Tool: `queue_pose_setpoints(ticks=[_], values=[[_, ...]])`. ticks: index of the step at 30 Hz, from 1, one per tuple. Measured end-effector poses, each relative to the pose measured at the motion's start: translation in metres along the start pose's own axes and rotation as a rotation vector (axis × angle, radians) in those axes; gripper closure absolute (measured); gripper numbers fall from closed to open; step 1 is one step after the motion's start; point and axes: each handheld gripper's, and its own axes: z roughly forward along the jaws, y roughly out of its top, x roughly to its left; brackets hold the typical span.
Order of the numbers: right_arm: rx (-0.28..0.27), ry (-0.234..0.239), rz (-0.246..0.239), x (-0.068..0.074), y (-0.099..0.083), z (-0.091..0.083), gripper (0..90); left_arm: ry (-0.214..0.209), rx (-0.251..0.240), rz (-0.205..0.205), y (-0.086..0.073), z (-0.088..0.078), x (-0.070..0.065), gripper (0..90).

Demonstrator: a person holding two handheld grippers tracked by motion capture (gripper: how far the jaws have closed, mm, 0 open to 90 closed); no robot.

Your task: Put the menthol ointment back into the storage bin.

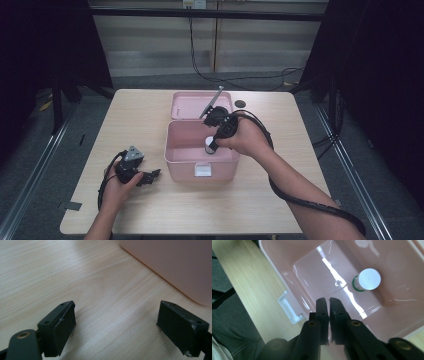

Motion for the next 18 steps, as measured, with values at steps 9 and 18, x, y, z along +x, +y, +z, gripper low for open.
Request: queue_pose_setpoints(ticks=[9, 18], values=[[0.009, 0.027, -0.053, 0.014, -0.003, 0.003, 90.0, 0.0, 0.0, 0.0, 0.0, 0.0, 0.0, 14.3], [0.015, 0.061, -0.087, 0.023, -0.008, 0.012, 90.0, 0.0, 0.0, 0.0, 0.0, 0.0, 0.0, 14.4]])
